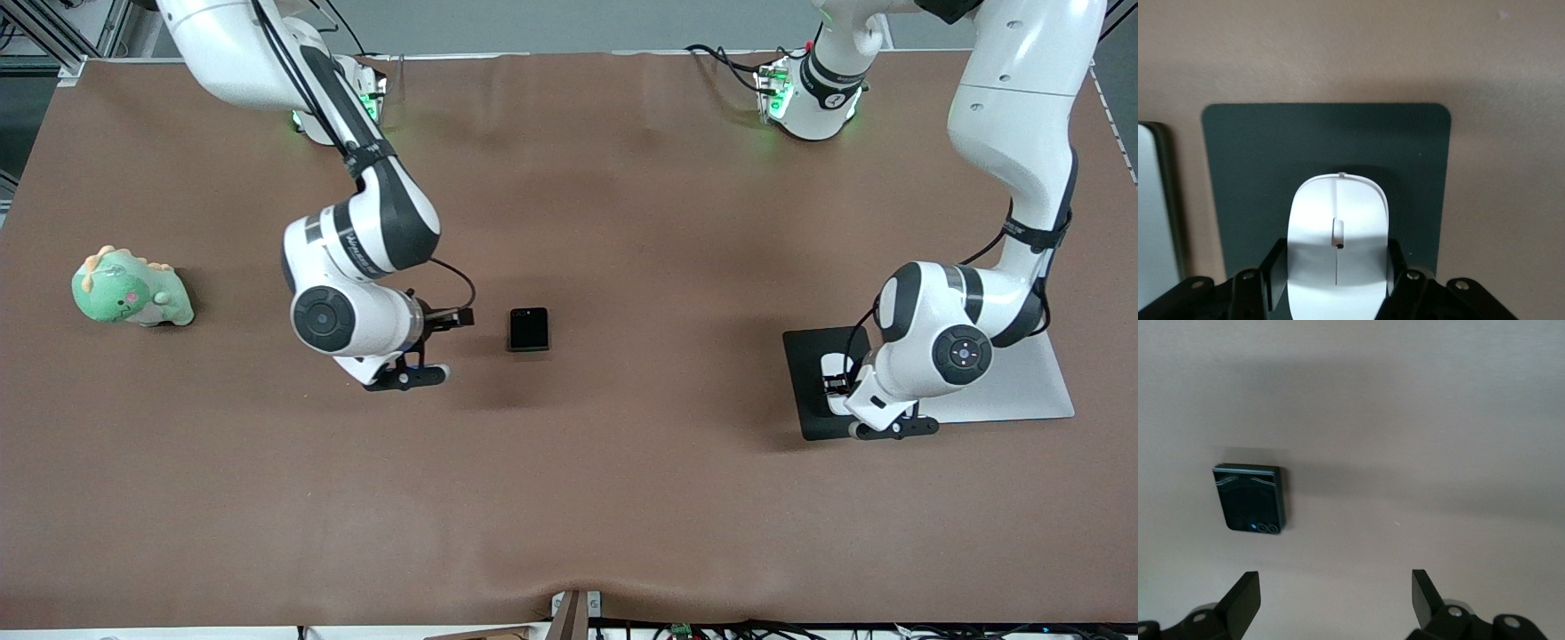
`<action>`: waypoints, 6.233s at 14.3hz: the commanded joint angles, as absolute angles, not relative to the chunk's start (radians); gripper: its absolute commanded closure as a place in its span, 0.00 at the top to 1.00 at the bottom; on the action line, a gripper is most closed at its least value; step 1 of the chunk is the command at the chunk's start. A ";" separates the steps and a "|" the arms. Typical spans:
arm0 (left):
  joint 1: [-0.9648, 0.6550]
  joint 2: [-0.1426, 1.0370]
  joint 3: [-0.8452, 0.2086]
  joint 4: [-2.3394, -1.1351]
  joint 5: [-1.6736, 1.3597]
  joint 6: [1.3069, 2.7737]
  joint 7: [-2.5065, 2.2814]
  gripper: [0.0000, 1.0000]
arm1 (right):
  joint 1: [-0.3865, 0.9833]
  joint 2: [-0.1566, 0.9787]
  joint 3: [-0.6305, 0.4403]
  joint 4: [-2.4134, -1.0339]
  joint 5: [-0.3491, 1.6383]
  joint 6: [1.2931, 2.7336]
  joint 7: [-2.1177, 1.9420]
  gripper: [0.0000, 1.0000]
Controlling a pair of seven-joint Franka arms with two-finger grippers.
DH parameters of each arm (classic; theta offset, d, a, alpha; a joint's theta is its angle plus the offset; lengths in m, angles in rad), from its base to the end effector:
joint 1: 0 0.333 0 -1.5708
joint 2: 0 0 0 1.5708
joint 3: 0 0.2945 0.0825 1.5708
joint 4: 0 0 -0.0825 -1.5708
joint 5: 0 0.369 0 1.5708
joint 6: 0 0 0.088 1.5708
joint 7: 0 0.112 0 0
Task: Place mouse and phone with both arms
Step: 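Carry the mouse onto the pad while the right gripper reaches the phone, then grasp the black phone with the right gripper and lower the mouse, then release the mouse on the pad while the right gripper carries the phone, then lower the phone beside the green plush toy with the right gripper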
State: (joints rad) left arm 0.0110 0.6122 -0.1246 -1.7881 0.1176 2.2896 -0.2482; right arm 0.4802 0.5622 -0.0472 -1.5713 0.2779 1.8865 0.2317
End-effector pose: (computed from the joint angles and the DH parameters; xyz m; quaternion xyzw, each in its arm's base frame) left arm 0.6193 -0.0637 0.1916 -0.9980 -0.0355 0.0501 0.0151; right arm 0.5725 0.2923 0.2834 -0.9853 -0.0424 0.1515 0.0668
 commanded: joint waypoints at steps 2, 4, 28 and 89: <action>0.018 0.598 -0.132 -1.815 0.140 2.319 -0.250 0.54 | 0.554 0.627 -0.055 -1.568 0.305 1.994 0.325 1.00; 0.020 0.600 -0.132 -1.807 0.140 2.322 -0.249 0.54 | 0.584 0.655 -0.055 -1.568 0.305 2.052 0.362 1.00; 0.041 0.588 -0.140 -1.780 0.141 2.370 -0.222 1.00 | 0.683 0.775 -0.063 -1.551 0.334 2.176 0.491 0.00; 0.083 -0.052 -0.181 -1.612 -0.026 1.580 -0.184 1.00 | 0.137 0.505 -0.413 -1.459 0.247 1.628 -0.356 1.00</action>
State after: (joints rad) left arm 0.0752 -0.0433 -0.1851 -1.6049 -0.0031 1.5721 -0.2092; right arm 0.1712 0.5052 -0.4254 -1.5430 0.2532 1.7186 -0.3493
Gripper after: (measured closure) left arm 0.000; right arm 0.000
